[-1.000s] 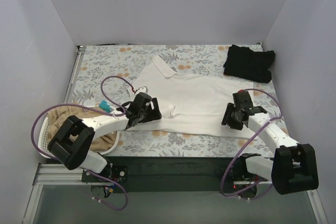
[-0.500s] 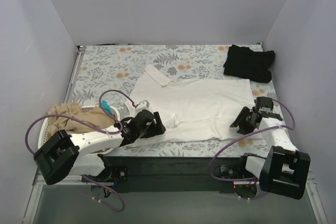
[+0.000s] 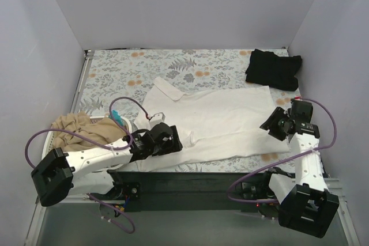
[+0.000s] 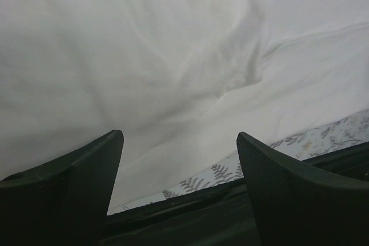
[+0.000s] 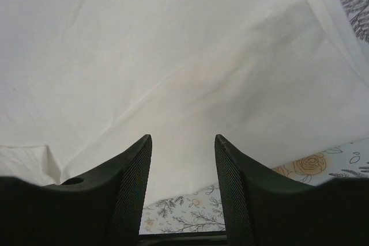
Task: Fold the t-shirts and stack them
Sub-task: Fold the tshirt
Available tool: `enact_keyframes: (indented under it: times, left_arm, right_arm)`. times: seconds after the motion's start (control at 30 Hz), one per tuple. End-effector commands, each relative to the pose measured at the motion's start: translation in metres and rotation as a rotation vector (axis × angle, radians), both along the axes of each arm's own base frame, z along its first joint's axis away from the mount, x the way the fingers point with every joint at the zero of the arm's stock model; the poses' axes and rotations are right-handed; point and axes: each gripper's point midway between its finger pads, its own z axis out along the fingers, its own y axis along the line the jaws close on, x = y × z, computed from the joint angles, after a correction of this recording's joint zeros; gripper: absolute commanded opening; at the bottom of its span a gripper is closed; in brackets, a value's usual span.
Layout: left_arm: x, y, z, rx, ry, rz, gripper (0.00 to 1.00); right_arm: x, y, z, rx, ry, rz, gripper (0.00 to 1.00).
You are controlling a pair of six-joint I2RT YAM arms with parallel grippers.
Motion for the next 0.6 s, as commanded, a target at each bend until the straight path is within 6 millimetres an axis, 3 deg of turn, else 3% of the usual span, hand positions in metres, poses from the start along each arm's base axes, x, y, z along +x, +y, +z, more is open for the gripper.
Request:
enact_keyframes:
  times: [0.0,0.03,0.07,0.13,0.17,0.23,0.27,0.3,0.37,0.4,0.43,0.57]
  left_arm:
    - [0.028,-0.011,0.049,0.011,-0.123,0.016,0.8]
    - [0.039,-0.02,0.074,-0.008,-0.164,0.02,0.81]
    - [0.049,-0.02,0.081,0.021,-0.193,0.012,0.82]
    - [0.065,-0.024,0.097,0.018,-0.222,0.005,0.83]
    - [0.081,-0.024,0.113,0.009,-0.248,0.002,0.83]
    - [0.1,-0.023,0.12,0.0,-0.258,0.002,0.83]
    - [0.119,-0.012,0.128,0.003,-0.278,0.029,0.83]
    - [0.125,-0.013,0.126,-0.006,-0.264,0.011,0.83]
    - [0.146,0.001,0.127,0.009,-0.268,0.04,0.83]
    - [0.153,0.003,0.13,0.021,-0.278,0.023,0.83]
    - [0.159,0.005,0.121,0.045,-0.256,0.02,0.83]
    - [0.182,0.019,0.116,0.052,-0.238,0.029,0.83]
  right_arm:
    - [0.023,-0.01,0.043,-0.069,-0.12,0.028,0.55]
    - [0.028,-0.013,0.048,-0.077,-0.128,0.031,0.55]
    - [0.038,-0.016,0.067,-0.092,-0.171,0.034,0.55]
    - [0.051,-0.018,0.076,-0.092,-0.179,0.041,0.55]
    - [0.065,-0.021,0.096,-0.102,-0.222,0.043,0.55]
    - [0.082,-0.024,0.101,-0.094,-0.211,0.047,0.55]
    - [0.09,-0.026,0.104,-0.093,-0.212,0.054,0.55]
    - [0.104,-0.03,0.121,-0.107,-0.246,0.056,0.55]
    - [0.122,-0.041,0.111,-0.13,-0.199,0.05,0.54]
    - [0.135,-0.048,0.123,-0.156,-0.222,0.044,0.54]
    - [0.146,-0.054,0.109,-0.166,-0.181,0.049,0.53]
    - [0.185,-0.072,0.097,-0.213,-0.166,0.055,0.51]
